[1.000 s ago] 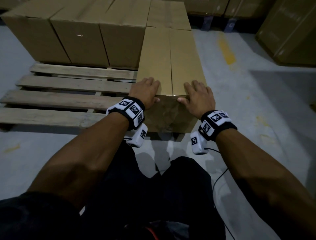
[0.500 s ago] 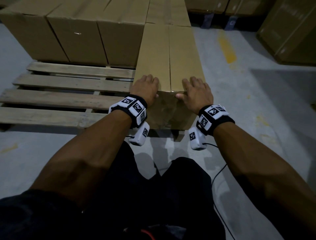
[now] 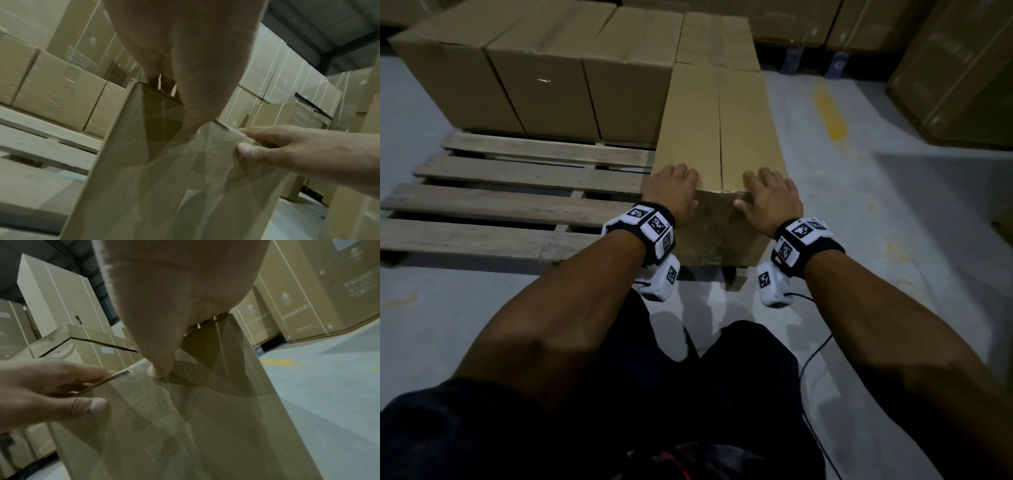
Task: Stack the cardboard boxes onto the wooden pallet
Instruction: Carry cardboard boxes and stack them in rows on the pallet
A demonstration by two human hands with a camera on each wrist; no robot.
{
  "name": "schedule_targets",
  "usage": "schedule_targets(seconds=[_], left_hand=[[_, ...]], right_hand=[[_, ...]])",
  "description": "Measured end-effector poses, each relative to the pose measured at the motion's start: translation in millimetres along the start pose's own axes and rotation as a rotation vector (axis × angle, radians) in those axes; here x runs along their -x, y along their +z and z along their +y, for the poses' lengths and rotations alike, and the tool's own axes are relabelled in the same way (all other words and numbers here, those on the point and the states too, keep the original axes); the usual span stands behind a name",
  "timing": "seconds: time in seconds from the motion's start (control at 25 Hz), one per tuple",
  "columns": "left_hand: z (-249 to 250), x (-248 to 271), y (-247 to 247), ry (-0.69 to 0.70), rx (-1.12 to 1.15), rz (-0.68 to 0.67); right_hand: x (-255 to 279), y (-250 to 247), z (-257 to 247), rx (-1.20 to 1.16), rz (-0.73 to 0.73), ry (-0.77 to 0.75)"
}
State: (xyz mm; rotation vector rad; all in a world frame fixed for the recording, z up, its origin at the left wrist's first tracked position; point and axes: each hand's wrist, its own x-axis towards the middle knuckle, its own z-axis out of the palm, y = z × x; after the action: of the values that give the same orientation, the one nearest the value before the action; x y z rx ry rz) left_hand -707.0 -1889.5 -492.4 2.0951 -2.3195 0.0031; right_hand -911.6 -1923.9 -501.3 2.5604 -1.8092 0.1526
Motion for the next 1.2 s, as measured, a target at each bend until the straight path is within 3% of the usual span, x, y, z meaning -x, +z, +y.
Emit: schedule_targets(seconds=[0.32, 0.48, 0.64, 0.88, 1.08, 1.2], left_hand=[[6, 43, 6, 0.0, 0.006, 0.066], [14, 65, -23, -0.013, 0.018, -0.035], [21, 99, -100, -0.035, 0.041, -0.123], [43, 153, -282, -0.115, 0.122, -0.206], [62, 183, -418, -0.154, 0.17, -0.202], [69, 187, -460, -0.154, 0.193, -0.151]], right_hand=[[62, 5, -10, -0.037, 0.107, 0.051], [78, -30, -24, -0.087, -0.026, 0.064], [105, -104, -33, -0.101, -0.206, 0.113], [130, -276, -35, -0.166, -0.368, 0.137], [149, -420, -35, -0.21, -0.375, 0.118], [153, -465, -35, -0.257, -0.35, 0.124]])
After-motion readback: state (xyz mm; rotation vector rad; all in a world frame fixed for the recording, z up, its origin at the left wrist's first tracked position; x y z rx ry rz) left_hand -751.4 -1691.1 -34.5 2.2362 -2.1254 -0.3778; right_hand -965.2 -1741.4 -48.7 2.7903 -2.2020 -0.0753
